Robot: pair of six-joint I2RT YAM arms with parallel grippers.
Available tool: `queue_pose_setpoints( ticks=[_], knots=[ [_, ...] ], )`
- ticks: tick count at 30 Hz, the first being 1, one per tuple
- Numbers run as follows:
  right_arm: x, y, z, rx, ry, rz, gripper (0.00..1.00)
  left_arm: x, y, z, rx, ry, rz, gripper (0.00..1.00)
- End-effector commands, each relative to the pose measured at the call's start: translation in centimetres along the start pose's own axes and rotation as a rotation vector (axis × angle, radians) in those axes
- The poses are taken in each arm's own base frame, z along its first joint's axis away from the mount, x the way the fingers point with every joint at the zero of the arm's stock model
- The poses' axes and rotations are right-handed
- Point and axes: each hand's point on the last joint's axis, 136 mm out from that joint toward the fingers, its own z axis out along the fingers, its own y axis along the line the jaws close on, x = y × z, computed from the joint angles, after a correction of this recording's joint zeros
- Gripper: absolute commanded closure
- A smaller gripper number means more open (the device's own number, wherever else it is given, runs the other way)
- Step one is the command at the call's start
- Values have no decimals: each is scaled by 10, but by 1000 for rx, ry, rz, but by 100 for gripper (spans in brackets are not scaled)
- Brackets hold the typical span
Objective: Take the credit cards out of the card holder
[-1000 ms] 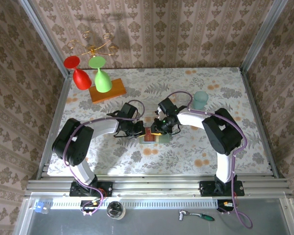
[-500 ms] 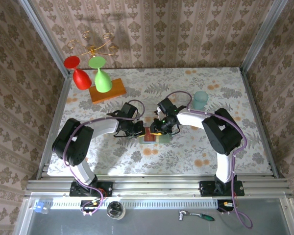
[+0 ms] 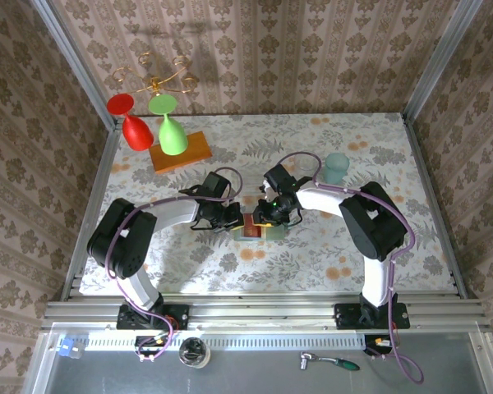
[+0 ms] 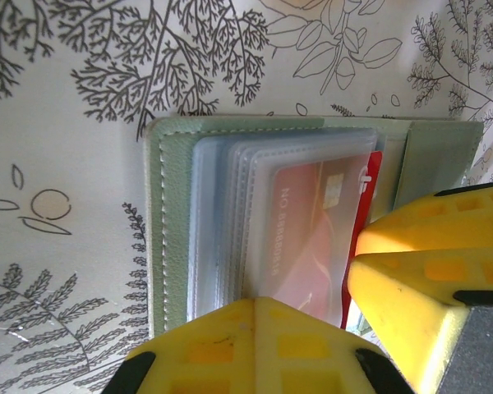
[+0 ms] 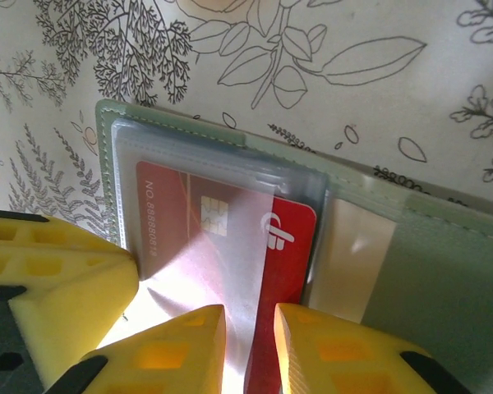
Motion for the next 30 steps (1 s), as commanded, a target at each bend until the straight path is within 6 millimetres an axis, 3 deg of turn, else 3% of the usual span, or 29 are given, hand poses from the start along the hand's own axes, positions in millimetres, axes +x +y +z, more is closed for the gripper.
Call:
queue_pose_setpoints(
  ticks=[1,19,30],
  knots=[
    [5,-11,-7,73,5,-5,74,-5,-9,-12,20,-17,10,98],
    [1,-8,-21,85,-40,-24,73,-16,-23,-7,53,-14,31,98],
    [2,-11,-26,96,-61,-7,70,-3,-6,12,33,35,7,98]
  ],
)
